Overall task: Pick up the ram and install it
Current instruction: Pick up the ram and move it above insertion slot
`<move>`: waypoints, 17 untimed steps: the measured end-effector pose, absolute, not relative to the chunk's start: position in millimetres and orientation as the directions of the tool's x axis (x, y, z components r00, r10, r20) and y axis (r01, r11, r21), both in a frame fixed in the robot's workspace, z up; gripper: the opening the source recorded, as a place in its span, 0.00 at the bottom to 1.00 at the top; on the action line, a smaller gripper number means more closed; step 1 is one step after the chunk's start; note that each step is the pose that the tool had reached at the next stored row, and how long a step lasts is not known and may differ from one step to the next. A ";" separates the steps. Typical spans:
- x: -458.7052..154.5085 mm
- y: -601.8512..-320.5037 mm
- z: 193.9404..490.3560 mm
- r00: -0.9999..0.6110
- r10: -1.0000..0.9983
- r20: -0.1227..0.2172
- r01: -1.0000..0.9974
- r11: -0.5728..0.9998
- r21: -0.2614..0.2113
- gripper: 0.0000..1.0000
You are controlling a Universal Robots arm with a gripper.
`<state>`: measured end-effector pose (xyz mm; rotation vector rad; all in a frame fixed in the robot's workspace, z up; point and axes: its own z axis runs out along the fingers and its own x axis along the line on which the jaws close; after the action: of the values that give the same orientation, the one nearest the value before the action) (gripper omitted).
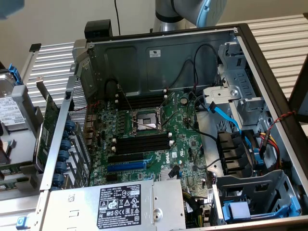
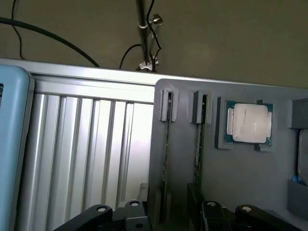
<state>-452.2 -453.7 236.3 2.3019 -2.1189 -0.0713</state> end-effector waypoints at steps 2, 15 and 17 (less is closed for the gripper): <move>-452.3 -455.2 232.6 0.082 -0.996 -0.028 -0.996 -0.083 0.040 0.44; -452.2 -462.0 212.8 0.081 -0.995 -0.058 -0.996 -0.083 0.041 0.44; -452.1 -461.8 211.8 0.081 -0.995 -0.058 -0.996 -0.083 0.044 0.44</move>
<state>-452.1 -461.8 211.8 2.3144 -2.1315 -0.1139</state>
